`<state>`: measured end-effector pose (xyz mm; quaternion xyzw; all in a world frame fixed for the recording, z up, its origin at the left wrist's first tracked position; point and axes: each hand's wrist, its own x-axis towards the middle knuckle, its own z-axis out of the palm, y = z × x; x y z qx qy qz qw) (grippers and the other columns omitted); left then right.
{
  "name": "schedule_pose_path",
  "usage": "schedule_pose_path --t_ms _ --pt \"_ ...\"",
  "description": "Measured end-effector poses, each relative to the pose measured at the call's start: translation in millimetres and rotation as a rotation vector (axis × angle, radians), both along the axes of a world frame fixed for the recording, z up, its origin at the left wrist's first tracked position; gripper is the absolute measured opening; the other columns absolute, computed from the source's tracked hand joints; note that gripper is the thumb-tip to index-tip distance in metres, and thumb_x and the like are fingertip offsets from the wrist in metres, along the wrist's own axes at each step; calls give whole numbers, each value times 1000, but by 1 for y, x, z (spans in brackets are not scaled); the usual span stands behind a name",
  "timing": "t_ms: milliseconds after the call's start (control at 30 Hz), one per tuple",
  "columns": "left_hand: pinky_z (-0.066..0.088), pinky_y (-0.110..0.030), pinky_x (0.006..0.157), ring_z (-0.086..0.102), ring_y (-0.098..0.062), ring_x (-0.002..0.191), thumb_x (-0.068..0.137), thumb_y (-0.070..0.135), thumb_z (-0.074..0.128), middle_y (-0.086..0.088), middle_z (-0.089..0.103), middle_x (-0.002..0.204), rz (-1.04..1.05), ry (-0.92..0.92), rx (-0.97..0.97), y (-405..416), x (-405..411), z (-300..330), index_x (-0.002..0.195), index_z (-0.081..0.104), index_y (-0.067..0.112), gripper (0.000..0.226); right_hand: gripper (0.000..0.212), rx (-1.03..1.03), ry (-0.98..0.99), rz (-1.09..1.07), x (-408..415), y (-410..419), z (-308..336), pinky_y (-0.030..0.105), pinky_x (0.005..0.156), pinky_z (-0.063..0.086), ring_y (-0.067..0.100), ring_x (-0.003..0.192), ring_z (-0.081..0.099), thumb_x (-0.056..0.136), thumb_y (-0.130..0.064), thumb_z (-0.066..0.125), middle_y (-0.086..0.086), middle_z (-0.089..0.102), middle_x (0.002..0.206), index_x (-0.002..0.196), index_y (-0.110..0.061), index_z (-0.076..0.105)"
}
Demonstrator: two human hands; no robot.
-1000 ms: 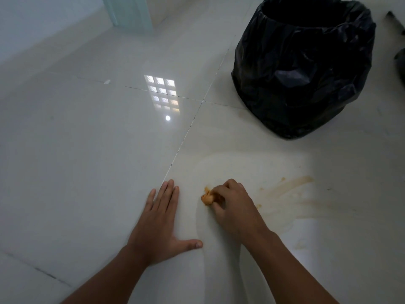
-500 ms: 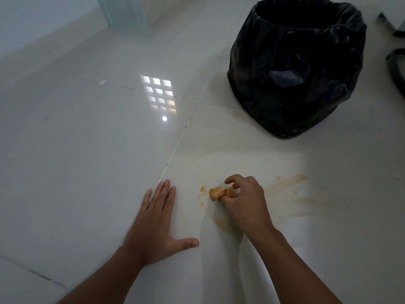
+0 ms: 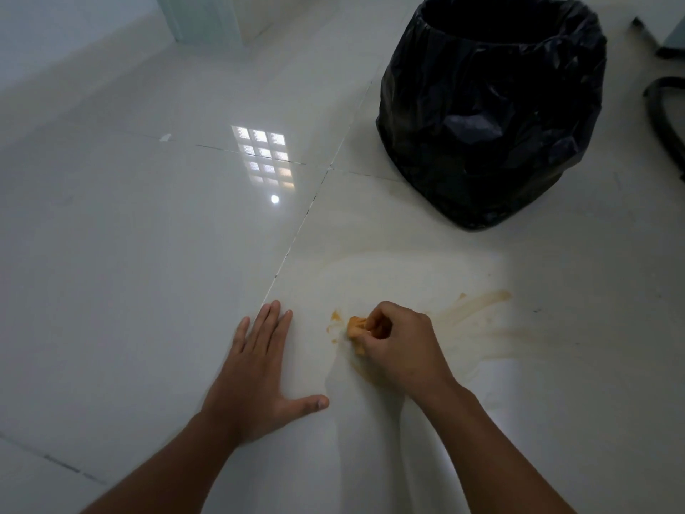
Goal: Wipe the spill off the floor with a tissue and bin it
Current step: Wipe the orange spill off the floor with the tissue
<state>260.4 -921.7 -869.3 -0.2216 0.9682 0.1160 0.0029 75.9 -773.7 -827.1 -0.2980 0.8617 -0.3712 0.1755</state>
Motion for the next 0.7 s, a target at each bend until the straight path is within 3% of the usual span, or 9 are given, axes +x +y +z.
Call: schedule_pose_path --t_ms 100,200,300,400,533,600,700 --pt "3 -47 124 -9 -16 154 68 98 41 -7 -1 168 0 11 11 0 0 0 159 8 10 131 6 139 4 37 -9 5 4 24 66 48 12 74 56 76 -14 66 -4 60 81 71 -17 67" --pt "3 -47 124 -9 -16 154 69 98 41 -7 0 168 -2 12 11 0 0 1 159 10 10 130 13 302 99 84 -11 11 3 25 71 44 17 91 54 80 -15 60 -5 56 100 83 -20 71" --pt "2 -46 124 -8 -16 154 69 97 42 -8 2 168 -3 21 8 0 0 1 159 12 10 129 33 189 241 173 -12 19 4 31 95 45 17 118 49 85 -18 56 -9 58 127 114 -22 70" --pt "2 -46 124 -7 -16 155 69 97 41 -9 3 168 -4 21 0 0 0 0 159 13 8 129 47 178 281 371 -4 31 -1 37 110 37 17 140 38 90 -22 46 -6 50 144 136 -20 54" --pt "3 -46 123 -8 -17 154 70 98 39 -8 1 168 -1 9 -3 -1 0 -1 159 10 8 130 76 369 309 527 20 40 -24 42 121 13 18 151 4 88 -48 13 -1 4 163 156 -13 14" --pt "4 -47 123 -7 -17 155 70 98 39 -9 2 168 -4 3 -6 -1 0 -1 159 11 7 130 69 286 338 471 22 38 -32 38 122 10 16 150 8 93 -42 17 0 9 163 155 -11 17" --pt "3 -47 123 -9 -16 154 70 98 40 -8 1 168 -5 -5 -8 -1 0 -1 159 9 7 131 56 126 305 349 18 34 -39 26 119 13 13 144 29 95 -23 40 -1 33 157 149 -12 37"
